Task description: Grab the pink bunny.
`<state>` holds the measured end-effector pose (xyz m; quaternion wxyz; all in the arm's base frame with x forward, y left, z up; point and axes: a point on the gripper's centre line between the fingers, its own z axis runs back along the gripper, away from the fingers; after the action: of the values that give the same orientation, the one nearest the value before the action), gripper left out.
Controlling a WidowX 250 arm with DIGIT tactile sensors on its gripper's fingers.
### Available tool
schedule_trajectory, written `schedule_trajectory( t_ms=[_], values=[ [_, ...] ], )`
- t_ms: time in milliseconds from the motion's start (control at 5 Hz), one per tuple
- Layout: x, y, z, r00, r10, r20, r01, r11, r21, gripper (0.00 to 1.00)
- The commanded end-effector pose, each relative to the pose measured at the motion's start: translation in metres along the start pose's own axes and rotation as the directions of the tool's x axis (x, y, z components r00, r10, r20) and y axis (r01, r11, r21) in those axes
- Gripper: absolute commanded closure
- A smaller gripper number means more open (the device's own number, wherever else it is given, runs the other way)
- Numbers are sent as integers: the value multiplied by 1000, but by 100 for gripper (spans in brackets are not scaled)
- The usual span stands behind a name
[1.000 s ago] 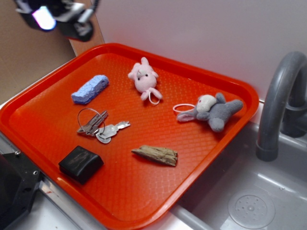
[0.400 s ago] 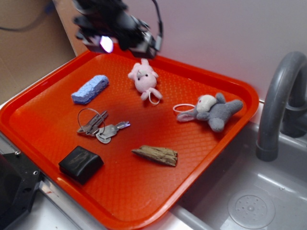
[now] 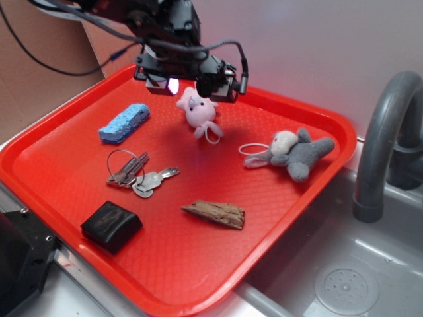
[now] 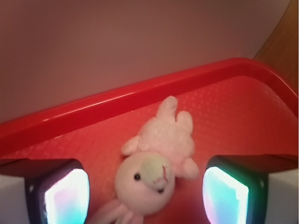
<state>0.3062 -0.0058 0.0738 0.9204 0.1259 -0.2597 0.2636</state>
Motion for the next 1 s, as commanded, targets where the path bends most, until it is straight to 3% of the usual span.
schedule_trajectory(
  t_ms=[0, 200, 800],
  values=[
    [7, 35, -20, 998, 60, 2, -60, 997, 41, 0],
    [-2, 41, -28, 999, 41, -29, -42, 999, -15, 100],
    [0, 10, -23, 993, -120, -18, 116, 982, -149, 100]
  ],
)
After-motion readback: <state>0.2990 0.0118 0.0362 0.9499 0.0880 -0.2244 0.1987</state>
